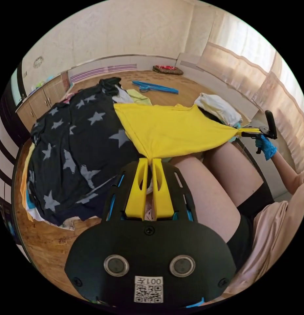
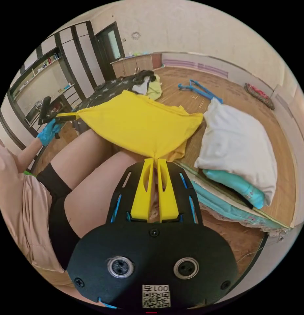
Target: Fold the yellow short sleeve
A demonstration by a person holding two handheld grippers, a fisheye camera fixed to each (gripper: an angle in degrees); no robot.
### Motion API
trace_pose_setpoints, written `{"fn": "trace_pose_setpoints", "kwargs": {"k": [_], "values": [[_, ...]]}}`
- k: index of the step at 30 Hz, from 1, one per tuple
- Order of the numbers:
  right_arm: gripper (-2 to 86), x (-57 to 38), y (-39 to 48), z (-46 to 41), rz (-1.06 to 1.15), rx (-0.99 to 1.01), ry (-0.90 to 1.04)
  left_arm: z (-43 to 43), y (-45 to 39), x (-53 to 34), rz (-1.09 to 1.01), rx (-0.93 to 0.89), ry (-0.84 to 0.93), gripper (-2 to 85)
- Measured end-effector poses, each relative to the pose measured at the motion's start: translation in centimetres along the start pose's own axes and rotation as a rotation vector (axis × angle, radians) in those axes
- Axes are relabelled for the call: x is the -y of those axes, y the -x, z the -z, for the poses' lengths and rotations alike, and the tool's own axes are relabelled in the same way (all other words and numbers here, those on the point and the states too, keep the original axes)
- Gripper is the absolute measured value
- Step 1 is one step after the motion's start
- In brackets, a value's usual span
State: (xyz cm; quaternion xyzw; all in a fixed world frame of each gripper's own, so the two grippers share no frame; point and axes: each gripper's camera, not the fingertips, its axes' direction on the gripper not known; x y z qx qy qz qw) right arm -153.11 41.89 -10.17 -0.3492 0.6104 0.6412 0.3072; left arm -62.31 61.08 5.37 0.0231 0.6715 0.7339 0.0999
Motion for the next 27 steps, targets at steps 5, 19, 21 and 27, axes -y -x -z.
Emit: {"fn": "trace_pose_setpoints", "kwargs": {"k": [5,19,21,27], "values": [[1.3,-2.0,1.2,1.7,-0.046,0.066,-0.066,3.6,-0.1,-1.2,-0.006,0.05,-0.031,-1.2],[1.5,-0.3,7.1,5.5,0.059,-0.08,-0.133,8.3,-1.4,2.0,-0.084,0.075,-0.067,-1.3],[1.5,-0.8,7.9,6.2,0.087,-0.054,-0.122,8.8,-1.8,1.5,-0.118,0.067,-0.037,-1.3],[1.6,-4.0,10.0,2.6,0.008,0.067,0.032,5.2,-1.3,-3.8,-0.06,-0.059,0.12,-1.4]]}}
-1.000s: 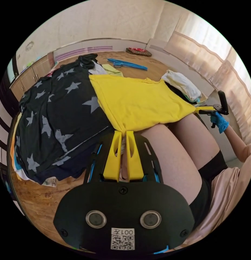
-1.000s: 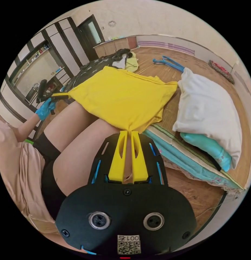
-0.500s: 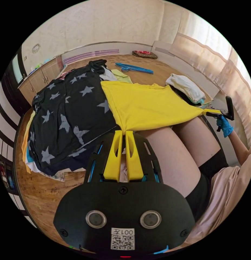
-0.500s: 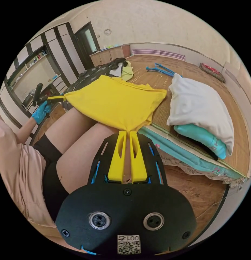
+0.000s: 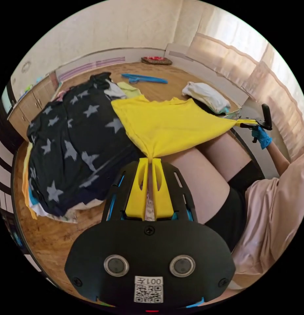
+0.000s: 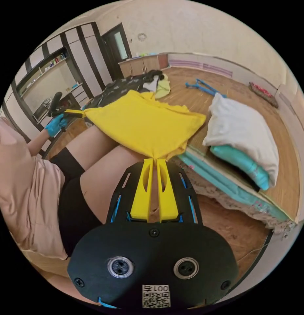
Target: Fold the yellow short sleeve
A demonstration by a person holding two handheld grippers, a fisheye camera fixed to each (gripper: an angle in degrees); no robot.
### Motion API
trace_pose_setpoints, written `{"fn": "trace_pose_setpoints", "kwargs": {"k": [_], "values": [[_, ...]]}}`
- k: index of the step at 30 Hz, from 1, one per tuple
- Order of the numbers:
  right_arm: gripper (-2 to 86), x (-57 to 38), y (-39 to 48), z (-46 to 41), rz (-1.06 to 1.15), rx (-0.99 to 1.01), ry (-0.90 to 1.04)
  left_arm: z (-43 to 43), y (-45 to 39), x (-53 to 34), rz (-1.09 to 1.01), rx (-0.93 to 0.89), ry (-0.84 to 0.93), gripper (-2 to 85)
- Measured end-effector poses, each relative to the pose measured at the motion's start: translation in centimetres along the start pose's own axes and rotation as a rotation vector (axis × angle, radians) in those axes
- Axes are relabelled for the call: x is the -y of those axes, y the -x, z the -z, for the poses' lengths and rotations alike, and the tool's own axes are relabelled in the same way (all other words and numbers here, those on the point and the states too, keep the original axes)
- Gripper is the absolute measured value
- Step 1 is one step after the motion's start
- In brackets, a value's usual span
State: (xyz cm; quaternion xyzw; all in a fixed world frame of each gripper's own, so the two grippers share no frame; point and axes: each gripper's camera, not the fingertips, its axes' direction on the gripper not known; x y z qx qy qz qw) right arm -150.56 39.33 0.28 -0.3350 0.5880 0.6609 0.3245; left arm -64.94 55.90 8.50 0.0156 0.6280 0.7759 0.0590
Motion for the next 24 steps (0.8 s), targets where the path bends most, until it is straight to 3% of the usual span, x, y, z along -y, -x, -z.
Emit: {"fn": "trace_pose_setpoints", "kwargs": {"k": [5,14,24], "values": [[2.2,0.9,3.5,-3.2,0.059,-0.036,0.161,-1.9,-0.5,-0.7,0.025,-0.004,0.039,-1.3],[7.9,3.2,10.4,-3.3,0.252,-0.218,0.222,0.1,-1.1,0.8,0.026,0.002,0.03,-1.3],[6.8,5.0,16.2,-7.4,0.477,-0.417,0.351,1.9,-2.2,1.8,0.045,0.03,0.06,-1.4]]}}
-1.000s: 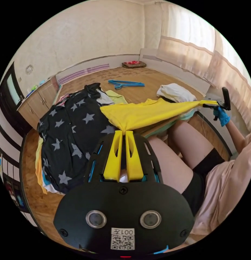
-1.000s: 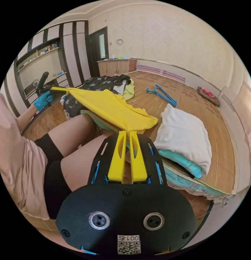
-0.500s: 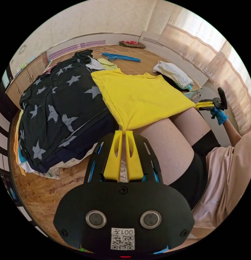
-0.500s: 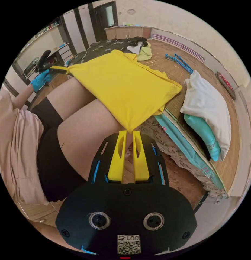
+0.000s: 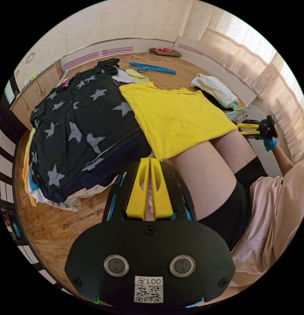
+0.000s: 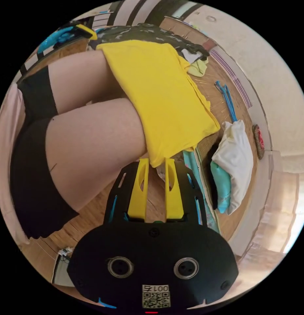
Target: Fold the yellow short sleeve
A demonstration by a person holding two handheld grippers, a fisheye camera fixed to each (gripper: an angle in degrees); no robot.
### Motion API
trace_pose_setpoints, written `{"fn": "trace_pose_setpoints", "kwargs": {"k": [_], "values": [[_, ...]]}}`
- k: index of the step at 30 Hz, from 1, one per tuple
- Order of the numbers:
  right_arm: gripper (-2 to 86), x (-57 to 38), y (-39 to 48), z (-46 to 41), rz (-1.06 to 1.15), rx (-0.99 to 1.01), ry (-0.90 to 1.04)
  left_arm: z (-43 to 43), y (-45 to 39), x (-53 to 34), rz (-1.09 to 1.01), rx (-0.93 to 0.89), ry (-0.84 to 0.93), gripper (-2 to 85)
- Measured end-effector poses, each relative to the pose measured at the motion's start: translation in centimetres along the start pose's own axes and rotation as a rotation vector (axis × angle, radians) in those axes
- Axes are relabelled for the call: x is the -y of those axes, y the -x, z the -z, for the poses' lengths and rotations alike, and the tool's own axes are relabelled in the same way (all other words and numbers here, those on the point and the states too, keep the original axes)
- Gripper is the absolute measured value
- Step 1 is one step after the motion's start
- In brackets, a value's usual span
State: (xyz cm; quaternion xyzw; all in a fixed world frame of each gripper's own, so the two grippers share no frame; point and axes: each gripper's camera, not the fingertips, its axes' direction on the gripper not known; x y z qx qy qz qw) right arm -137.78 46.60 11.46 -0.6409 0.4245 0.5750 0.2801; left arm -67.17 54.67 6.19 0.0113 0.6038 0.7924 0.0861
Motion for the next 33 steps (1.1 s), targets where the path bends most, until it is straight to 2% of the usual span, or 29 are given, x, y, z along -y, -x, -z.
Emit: {"fn": "trace_pose_setpoints", "kwargs": {"k": [7,14,20,24,26,33], "values": [[3.3,1.2,1.5,-0.1,-0.045,-0.162,0.036,0.9,-4.7,0.9,-0.141,0.004,-0.039,1.9],[2.8,0.8,-0.7,3.1,-0.237,-0.137,-0.033,0.9,-11.0,3.4,-0.397,0.096,0.02,8.9],[2.8,0.8,-2.6,5.1,-0.304,-0.21,-0.081,-0.3,-14.9,5.0,-0.54,0.184,0.041,10.1],[2.9,0.7,-4.0,6.3,-0.335,-0.21,-0.112,-0.8,-17.3,4.8,-0.653,0.245,0.086,10.2],[2.9,0.4,-4.8,7.1,-0.374,-0.213,-0.143,-1.2,-19.0,4.3,-0.722,0.363,0.09,9.4],[2.8,-1.4,-6.2,7.7,-0.439,-0.203,-0.16,-0.6,-21.3,2.6,-0.718,0.494,-0.007,3.5]]}}
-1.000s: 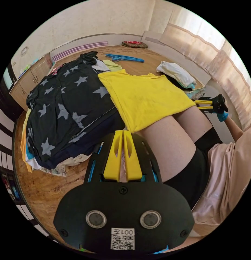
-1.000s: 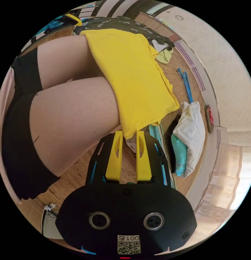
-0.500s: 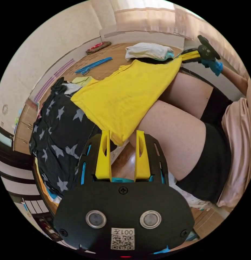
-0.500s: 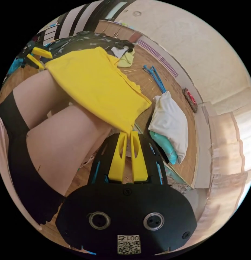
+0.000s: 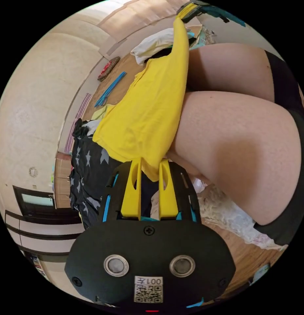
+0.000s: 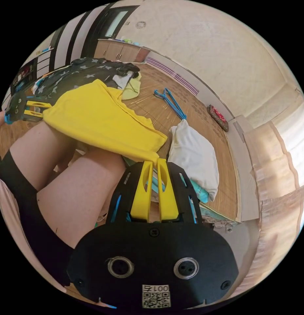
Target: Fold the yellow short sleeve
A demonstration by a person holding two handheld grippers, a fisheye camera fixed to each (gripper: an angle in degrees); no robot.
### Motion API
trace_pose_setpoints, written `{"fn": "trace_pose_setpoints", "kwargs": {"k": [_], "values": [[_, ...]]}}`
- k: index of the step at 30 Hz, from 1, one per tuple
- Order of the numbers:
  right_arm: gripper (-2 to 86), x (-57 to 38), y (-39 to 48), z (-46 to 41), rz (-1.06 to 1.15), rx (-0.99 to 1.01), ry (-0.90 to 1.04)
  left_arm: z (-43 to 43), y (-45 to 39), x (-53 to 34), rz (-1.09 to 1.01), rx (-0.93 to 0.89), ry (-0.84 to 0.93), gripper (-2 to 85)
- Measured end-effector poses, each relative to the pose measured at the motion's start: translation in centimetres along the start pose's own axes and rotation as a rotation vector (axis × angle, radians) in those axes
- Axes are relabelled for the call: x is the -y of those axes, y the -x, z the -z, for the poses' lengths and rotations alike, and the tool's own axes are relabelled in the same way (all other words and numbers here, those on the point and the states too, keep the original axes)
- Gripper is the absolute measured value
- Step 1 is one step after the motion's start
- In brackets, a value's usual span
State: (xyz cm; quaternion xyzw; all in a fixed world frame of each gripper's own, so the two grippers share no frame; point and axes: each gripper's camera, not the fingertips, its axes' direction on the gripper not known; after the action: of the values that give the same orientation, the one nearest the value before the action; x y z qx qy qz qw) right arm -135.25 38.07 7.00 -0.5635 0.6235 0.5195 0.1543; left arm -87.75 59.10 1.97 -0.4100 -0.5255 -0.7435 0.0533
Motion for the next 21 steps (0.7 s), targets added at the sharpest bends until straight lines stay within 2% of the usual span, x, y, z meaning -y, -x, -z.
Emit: {"fn": "trace_pose_setpoints", "kwargs": {"k": [3,9,12,14,16,21], "values": [[2.7,-1.1,-1.1,0.1,-0.016,0.004,0.012,2.4,0.8,-1.3,0.132,-0.015,-0.052,0.0],[2.7,-2.7,-3.9,-0.1,-0.109,0.08,-0.001,7.8,2.8,-4.1,0.326,0.009,-0.114,-1.4],[2.6,-2.9,-6.6,-0.3,-0.242,0.167,-0.053,9.7,4.3,-4.1,0.352,0.081,-0.168,-1.6],[2.5,-2.4,-10.5,-0.9,-0.427,0.318,-0.166,9.8,7.1,-2.8,0.374,0.159,-0.185,-1.6],[2.5,-1.5,-13.4,-1.6,-0.526,0.36,-0.249,9.3,10.4,-1.2,0.403,0.197,-0.21,-1.6],[2.4,2.2,-19.4,-1.6,-0.579,0.202,-0.399,8.7,21.5,5.6,0.502,0.244,-0.283,-1.6]]}}
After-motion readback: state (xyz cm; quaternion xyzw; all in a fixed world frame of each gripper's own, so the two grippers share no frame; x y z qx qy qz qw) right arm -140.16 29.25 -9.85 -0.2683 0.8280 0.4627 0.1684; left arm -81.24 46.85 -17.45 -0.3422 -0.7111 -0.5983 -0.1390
